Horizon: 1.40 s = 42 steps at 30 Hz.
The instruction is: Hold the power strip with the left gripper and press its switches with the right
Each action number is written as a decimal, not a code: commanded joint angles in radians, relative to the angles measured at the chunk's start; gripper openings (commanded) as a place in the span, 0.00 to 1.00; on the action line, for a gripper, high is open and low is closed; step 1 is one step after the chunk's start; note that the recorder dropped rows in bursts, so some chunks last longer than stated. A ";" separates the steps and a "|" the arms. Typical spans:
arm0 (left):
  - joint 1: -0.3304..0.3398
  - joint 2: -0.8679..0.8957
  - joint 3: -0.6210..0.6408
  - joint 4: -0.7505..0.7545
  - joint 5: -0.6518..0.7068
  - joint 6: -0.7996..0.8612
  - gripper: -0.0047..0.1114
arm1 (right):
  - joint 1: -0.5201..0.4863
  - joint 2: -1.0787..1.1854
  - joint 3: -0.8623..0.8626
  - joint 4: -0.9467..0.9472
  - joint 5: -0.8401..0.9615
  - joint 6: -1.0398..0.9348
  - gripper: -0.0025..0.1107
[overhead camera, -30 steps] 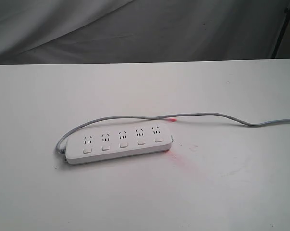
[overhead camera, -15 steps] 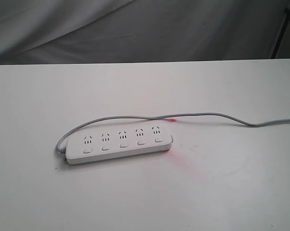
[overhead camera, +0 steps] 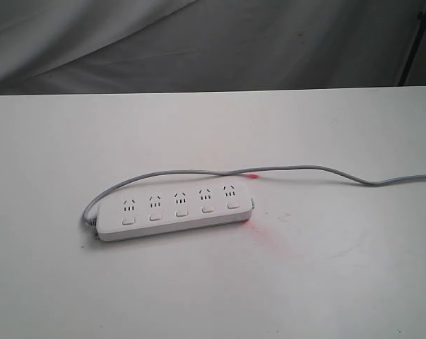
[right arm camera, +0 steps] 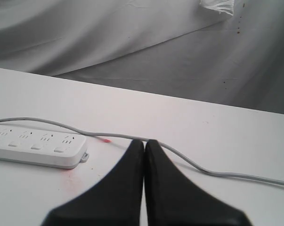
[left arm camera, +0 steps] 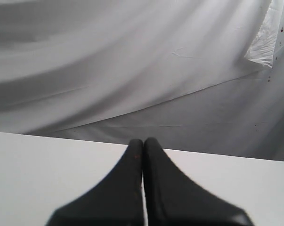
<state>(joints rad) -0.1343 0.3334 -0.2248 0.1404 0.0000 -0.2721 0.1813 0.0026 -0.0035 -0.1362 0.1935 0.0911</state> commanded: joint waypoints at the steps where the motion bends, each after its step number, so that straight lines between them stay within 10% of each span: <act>1: 0.003 0.004 -0.026 0.001 0.000 -0.016 0.04 | -0.006 -0.003 0.004 0.001 0.002 -0.005 0.02; 7: 0.003 0.006 -0.168 -0.002 0.255 0.135 0.04 | -0.006 -0.003 0.004 0.001 0.002 -0.005 0.02; 19: 0.003 0.621 -0.631 -0.686 0.763 1.285 0.04 | -0.006 -0.003 0.004 0.001 0.002 -0.005 0.02; 27: 0.003 0.939 -0.735 -0.874 0.785 1.861 0.04 | -0.006 -0.003 0.004 0.001 0.002 -0.005 0.02; 42: 0.001 1.240 -0.735 -0.923 0.778 2.089 0.05 | -0.006 -0.003 0.004 0.001 0.002 -0.005 0.02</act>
<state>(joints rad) -0.1343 1.5564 -0.9547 -0.7599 0.7808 1.8028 0.1813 0.0026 -0.0035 -0.1362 0.1935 0.0911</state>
